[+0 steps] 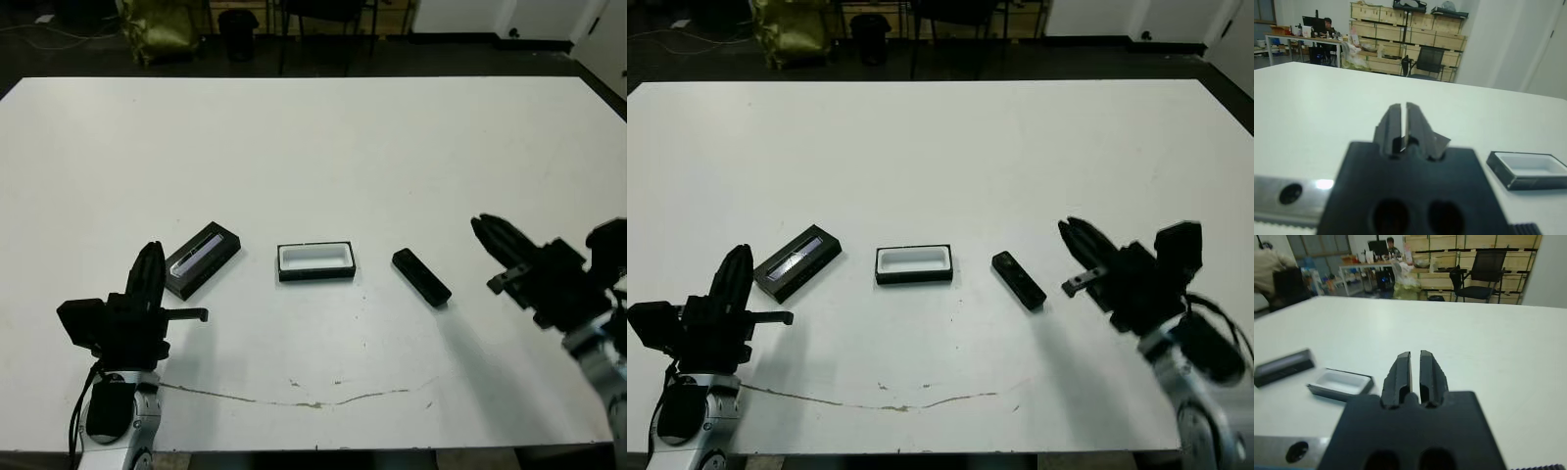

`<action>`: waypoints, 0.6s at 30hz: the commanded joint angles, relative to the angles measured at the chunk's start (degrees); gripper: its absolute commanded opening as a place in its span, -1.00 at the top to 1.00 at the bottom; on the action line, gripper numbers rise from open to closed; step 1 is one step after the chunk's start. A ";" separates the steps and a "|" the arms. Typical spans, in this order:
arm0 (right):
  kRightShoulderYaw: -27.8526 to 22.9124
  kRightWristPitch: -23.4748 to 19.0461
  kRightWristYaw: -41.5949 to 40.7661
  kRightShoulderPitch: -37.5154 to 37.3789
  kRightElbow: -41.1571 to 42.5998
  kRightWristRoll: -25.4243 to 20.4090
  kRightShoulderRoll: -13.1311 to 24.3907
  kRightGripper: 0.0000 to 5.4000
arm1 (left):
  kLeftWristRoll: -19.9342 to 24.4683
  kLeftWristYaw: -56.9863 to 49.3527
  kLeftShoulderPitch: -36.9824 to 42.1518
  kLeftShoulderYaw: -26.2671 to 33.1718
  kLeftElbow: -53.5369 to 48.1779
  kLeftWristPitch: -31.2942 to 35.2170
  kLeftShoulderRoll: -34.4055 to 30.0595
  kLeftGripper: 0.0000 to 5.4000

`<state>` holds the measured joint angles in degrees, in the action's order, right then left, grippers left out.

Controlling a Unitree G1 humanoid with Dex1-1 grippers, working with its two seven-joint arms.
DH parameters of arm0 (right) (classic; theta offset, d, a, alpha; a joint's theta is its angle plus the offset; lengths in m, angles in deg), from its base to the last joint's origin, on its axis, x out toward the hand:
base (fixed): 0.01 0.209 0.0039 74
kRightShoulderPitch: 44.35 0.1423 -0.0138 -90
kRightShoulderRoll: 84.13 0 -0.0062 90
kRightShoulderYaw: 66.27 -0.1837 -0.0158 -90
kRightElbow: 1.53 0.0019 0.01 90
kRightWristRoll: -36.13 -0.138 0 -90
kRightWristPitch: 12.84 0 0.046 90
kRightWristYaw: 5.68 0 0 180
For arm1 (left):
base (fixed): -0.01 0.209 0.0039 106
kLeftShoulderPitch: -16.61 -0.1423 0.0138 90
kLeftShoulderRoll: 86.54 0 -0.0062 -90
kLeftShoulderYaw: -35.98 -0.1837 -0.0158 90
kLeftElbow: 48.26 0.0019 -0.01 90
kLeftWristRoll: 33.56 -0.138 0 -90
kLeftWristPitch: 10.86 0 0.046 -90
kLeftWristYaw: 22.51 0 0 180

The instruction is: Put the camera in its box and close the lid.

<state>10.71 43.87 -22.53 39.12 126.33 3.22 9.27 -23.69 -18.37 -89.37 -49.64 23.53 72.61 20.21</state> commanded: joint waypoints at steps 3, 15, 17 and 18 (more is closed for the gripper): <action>2.37 -5.94 8.24 -5.91 4.98 -1.82 -4.63 0.99 | -0.21 -0.31 -0.78 -0.25 -0.01 1.46 -0.10 1.00; 8.83 -0.26 8.60 -11.38 5.33 4.51 -6.57 0.99 | 0.18 0.12 -0.58 -0.27 0.35 1.33 -0.03 1.00; 8.76 0.17 7.77 -10.97 4.25 4.75 -6.03 0.99 | -0.01 -0.11 -0.66 -0.33 0.34 1.36 0.01 1.00; 8.77 0.51 7.19 -10.76 3.62 4.97 -5.76 0.99 | -0.26 -0.24 -0.68 -0.38 0.36 1.20 0.02 1.00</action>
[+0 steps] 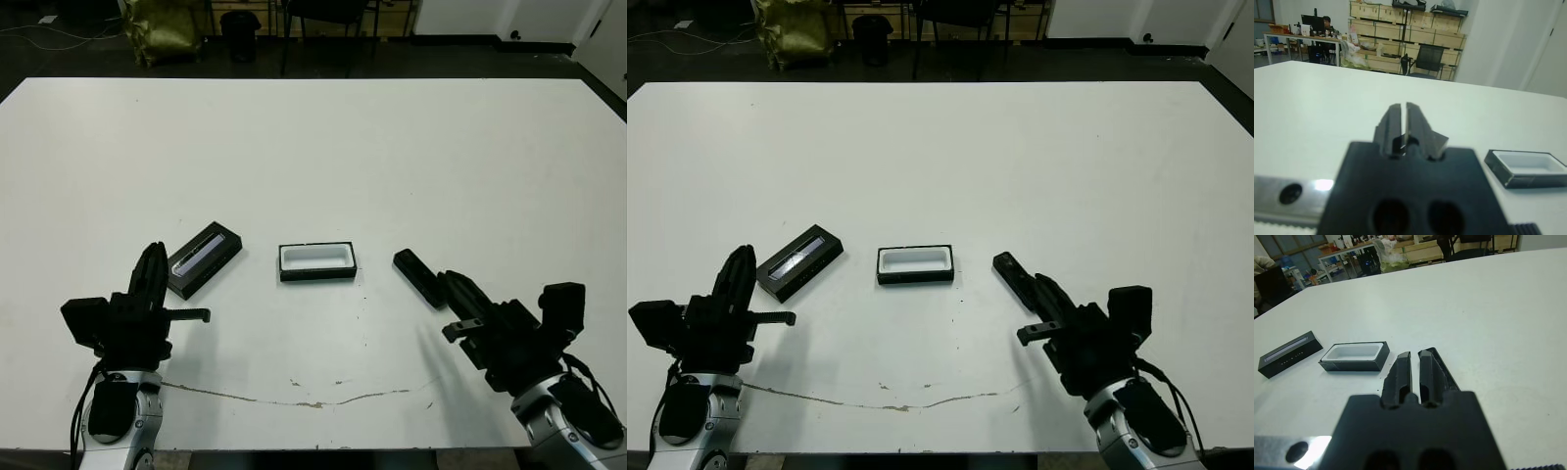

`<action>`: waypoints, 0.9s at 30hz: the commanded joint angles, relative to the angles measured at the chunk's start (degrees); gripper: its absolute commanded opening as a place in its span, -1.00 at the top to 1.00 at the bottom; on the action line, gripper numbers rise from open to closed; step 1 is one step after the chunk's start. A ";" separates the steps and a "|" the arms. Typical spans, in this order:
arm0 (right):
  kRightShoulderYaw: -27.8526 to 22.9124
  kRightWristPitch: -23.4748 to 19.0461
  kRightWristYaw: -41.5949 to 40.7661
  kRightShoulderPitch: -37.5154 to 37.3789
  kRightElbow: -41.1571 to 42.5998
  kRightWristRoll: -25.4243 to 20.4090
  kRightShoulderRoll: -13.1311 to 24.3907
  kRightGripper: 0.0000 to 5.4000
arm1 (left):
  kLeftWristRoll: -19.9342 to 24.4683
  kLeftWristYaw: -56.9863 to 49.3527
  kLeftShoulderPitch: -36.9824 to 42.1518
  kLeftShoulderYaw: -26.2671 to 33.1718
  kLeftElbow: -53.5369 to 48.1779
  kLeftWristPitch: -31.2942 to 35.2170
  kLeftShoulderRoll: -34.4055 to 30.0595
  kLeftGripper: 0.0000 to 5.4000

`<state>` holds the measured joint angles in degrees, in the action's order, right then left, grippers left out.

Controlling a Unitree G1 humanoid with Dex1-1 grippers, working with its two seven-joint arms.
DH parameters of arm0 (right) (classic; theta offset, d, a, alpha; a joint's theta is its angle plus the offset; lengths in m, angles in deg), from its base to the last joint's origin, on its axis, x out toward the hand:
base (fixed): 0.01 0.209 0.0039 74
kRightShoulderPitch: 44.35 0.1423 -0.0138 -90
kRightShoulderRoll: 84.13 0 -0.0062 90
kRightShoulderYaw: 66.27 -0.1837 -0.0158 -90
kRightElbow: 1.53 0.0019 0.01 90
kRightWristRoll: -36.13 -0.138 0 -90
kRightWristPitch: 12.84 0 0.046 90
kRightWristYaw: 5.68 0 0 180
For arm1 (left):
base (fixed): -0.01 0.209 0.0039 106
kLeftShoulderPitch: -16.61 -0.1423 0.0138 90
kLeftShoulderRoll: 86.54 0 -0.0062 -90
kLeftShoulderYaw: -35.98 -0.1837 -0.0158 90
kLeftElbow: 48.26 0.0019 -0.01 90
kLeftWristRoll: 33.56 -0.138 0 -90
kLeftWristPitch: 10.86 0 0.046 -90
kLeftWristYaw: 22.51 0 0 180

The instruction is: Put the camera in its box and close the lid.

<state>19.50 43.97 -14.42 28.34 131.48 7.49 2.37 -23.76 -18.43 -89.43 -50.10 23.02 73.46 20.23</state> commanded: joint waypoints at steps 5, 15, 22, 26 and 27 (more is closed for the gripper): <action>-0.32 -0.74 -1.99 0.73 -2.20 0.24 1.84 0.99 | -0.69 -0.13 -0.61 0.03 1.49 -0.65 -0.11 1.00; -2.22 -7.48 -2.28 4.41 -2.74 -3.32 4.43 0.38 | -1.12 -0.37 -0.68 0.01 1.69 -0.85 -0.29 1.00; -1.08 -4.03 -6.40 5.13 -8.67 -1.48 5.50 -0.20 | -0.58 -0.44 -0.76 0.01 1.42 -0.25 -0.11 1.00; 0.89 3.41 -9.32 4.70 -14.88 2.88 4.77 -0.53 | -1.14 -0.25 -0.70 0.00 1.95 -1.20 -0.43 1.00; 1.37 4.48 -9.46 4.62 -15.66 3.63 4.51 -0.61 | -1.21 -0.34 -0.71 -0.02 1.94 -1.16 -0.39 1.00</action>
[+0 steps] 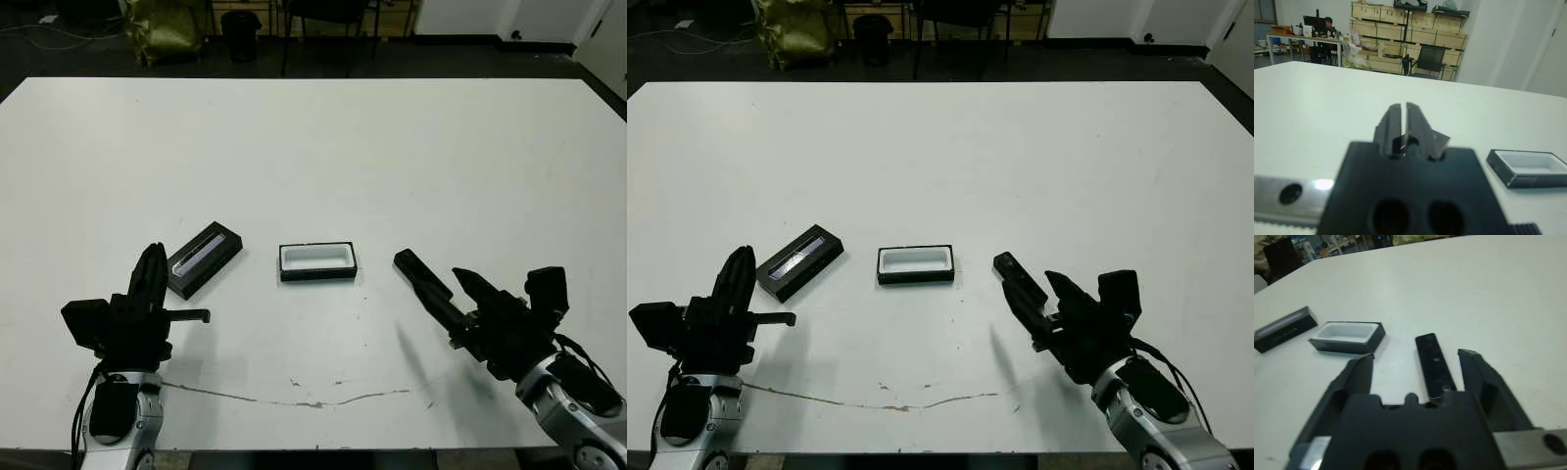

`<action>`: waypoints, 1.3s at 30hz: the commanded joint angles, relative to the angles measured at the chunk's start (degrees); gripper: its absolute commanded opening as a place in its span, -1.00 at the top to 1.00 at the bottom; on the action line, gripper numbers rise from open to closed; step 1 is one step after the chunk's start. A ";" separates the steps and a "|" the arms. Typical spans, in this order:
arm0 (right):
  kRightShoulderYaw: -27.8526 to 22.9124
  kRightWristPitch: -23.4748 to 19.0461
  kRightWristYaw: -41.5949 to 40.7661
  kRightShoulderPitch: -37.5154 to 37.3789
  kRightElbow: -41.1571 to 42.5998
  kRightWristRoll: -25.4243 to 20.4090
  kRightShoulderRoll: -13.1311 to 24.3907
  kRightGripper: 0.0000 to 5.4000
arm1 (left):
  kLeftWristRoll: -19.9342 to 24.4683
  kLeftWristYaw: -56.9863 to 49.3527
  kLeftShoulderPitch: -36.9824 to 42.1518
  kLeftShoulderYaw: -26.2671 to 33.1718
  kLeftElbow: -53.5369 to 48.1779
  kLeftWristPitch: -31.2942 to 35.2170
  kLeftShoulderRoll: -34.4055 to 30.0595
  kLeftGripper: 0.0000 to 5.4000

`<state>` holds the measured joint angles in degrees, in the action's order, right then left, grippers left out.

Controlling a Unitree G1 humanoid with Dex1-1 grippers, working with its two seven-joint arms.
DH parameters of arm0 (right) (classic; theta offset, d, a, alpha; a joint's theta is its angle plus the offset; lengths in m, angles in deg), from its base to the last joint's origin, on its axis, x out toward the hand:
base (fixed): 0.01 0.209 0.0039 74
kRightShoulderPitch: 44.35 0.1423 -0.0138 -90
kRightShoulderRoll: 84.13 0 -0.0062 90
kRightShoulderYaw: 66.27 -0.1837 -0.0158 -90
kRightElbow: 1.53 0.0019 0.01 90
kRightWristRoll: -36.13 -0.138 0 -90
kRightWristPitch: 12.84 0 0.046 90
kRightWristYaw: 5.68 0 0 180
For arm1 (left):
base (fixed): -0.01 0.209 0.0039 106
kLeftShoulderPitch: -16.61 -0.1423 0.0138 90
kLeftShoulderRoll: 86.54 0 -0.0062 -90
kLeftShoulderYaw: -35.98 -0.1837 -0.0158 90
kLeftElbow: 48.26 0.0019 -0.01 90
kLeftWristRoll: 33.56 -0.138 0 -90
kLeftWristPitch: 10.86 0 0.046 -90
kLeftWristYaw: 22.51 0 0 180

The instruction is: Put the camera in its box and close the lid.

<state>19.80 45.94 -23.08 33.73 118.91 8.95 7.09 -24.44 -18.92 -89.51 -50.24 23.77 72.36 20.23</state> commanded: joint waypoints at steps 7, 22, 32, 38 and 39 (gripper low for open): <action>2.70 4.03 0.53 -0.12 -6.56 4.05 -2.70 -1.00 | -0.48 -0.47 -0.86 0.12 0.79 0.84 -0.11 1.00; 3.14 0.02 4.71 0.82 -5.17 7.06 -3.64 -1.00 | -0.06 -0.61 -1.11 0.00 -0.13 1.68 0.34 1.00; 3.09 1.28 4.29 3.10 -9.62 9.73 -3.66 -0.68 | -0.01 -0.28 -1.07 0.25 0.15 1.39 0.23 1.00; 4.30 0.73 4.26 4.36 -10.87 13.84 -1.57 -0.23 | -0.15 -0.71 -1.14 0.20 -0.18 1.91 0.47 1.00; 4.48 0.94 4.09 4.54 -11.24 14.48 -1.31 -0.15 | -0.03 -0.75 -1.18 0.20 -0.38 2.23 0.49 1.00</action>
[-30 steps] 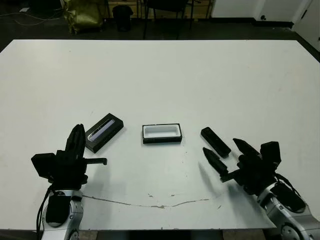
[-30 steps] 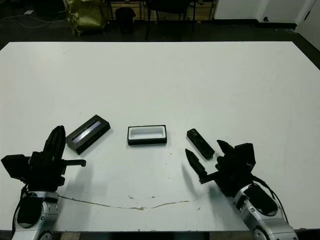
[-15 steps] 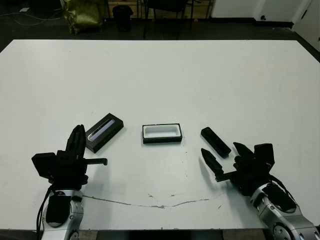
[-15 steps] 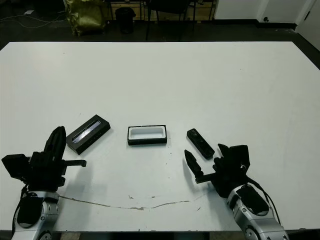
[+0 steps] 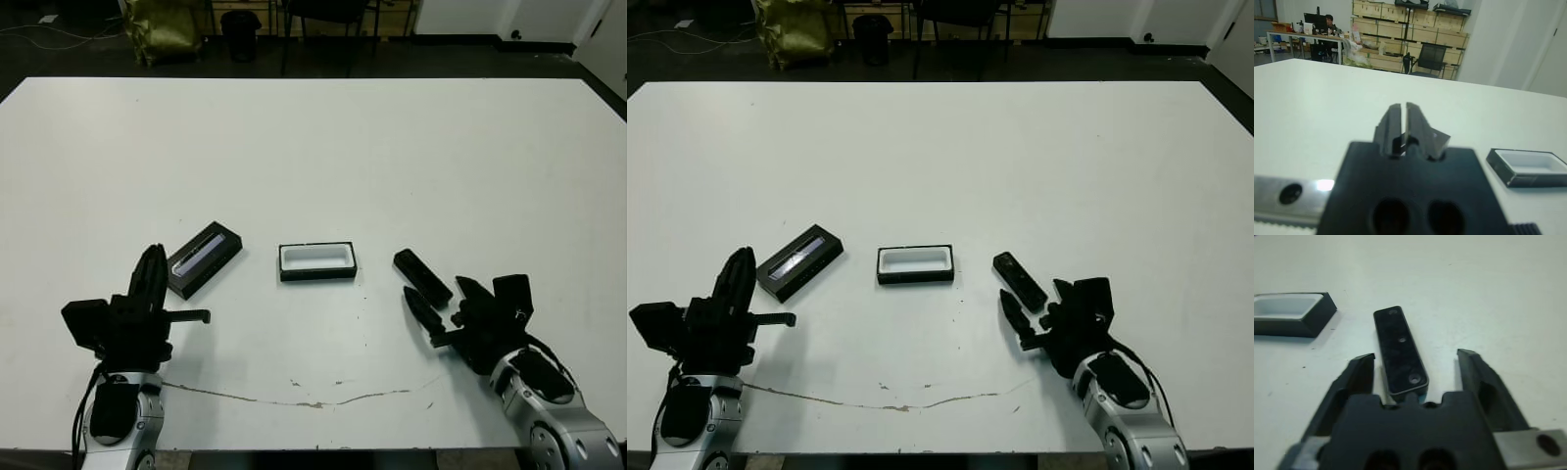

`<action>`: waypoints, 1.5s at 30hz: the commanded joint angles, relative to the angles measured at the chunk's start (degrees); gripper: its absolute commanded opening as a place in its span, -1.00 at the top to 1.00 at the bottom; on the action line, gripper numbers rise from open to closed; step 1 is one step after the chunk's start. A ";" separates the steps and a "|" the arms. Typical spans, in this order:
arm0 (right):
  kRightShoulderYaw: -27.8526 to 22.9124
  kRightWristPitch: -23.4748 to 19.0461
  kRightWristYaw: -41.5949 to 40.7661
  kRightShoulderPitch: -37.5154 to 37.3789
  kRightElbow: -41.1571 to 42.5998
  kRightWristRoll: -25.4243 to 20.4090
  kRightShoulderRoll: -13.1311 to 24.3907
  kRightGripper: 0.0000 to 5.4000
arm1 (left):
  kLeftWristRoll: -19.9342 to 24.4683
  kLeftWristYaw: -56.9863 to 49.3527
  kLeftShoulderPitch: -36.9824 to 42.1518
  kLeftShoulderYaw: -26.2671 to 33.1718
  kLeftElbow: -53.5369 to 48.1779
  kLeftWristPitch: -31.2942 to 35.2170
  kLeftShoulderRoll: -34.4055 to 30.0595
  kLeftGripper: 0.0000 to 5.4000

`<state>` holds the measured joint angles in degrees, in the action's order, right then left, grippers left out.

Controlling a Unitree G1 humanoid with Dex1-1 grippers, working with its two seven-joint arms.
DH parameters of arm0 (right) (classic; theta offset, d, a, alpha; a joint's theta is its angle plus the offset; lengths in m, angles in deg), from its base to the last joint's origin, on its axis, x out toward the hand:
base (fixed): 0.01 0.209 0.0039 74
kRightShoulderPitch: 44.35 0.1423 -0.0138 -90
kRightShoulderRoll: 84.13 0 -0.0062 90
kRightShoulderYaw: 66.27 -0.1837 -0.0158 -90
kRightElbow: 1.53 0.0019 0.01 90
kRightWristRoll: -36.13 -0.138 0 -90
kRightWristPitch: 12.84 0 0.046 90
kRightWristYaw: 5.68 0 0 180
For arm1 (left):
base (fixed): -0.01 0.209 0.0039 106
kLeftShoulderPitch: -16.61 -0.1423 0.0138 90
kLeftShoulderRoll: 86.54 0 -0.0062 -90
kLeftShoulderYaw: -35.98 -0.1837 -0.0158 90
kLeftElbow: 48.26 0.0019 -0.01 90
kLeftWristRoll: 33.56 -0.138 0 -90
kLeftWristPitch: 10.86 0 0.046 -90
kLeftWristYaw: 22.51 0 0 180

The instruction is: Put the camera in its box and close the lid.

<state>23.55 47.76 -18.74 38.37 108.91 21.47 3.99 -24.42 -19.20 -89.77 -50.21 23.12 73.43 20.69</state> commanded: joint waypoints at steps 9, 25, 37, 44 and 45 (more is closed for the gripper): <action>2.64 0.07 -2.11 2.39 -11.50 5.44 2.43 0.52 | -0.35 -0.84 -1.04 0.07 -0.21 1.52 0.09 1.00; 5.20 -6.06 -10.71 7.13 -17.67 4.82 7.90 0.82 | -0.42 -1.32 -1.02 0.16 -0.22 1.49 0.37 1.00; -5.01 1.22 -21.29 13.36 -14.71 -6.37 11.24 0.85 | -0.99 -1.79 -1.13 -0.14 -0.11 1.45 0.74 1.00; -7.85 0.71 -27.05 21.27 -14.28 -11.28 14.34 0.85 | -0.92 -1.55 -1.38 -0.23 0.11 1.05 0.73 1.00; -7.67 1.15 -28.37 22.54 -14.93 -11.50 14.95 0.85 | -0.91 -1.52 -1.37 -0.20 0.16 1.08 0.70 1.00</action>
<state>16.03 49.77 -45.80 59.88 95.08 10.51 17.51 -24.99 -20.75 -90.55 -50.53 22.45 74.16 21.73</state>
